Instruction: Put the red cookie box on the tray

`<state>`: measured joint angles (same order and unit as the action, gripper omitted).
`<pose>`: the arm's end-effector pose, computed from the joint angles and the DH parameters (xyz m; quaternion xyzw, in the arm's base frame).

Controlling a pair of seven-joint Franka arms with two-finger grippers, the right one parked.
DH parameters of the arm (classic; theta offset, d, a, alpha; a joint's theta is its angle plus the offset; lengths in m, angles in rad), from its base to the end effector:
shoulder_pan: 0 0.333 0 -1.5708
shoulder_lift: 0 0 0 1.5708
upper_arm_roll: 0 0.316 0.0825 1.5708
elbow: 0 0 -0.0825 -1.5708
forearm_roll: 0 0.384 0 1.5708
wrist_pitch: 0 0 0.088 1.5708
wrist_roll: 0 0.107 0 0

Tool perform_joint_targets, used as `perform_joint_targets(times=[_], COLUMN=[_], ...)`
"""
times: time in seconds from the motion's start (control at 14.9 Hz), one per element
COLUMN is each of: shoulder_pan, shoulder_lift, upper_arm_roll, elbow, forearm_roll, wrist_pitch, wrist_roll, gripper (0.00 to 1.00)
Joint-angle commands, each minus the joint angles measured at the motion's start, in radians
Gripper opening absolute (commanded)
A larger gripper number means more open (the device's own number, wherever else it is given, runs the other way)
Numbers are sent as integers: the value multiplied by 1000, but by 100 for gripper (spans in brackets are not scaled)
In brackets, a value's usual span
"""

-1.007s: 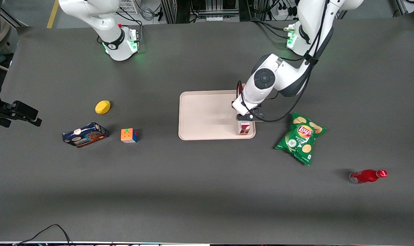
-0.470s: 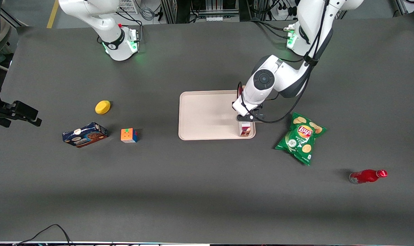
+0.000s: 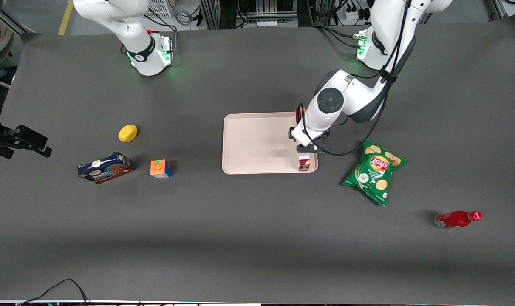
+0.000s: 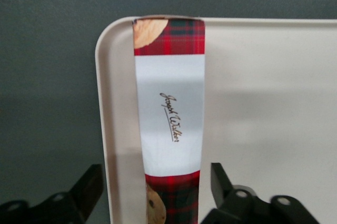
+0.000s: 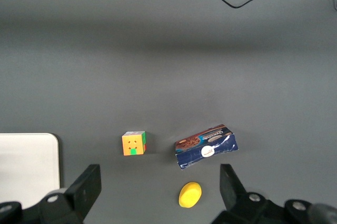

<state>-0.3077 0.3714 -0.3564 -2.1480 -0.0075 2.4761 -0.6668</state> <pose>0.4476 -0.3498 0.2358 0.9977 0.0148 -0.0488 0.0454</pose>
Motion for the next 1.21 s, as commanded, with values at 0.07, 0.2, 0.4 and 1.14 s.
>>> perform_joint_targets(times=[0.07,0.2,0.4,1.14], shoulder_pan=[-2,5,45,150], shoulder_lift=[-83,-110,-192,-431], upper_arm_roll=[14,39,102,388], elbow=[84,192,241,424], forearm_roll=[9,6,3,12], wrist_pitch=[-176,-343,-466,-810], wrist_roll=[-19,39,185,530], gripper=[100,100,100,99])
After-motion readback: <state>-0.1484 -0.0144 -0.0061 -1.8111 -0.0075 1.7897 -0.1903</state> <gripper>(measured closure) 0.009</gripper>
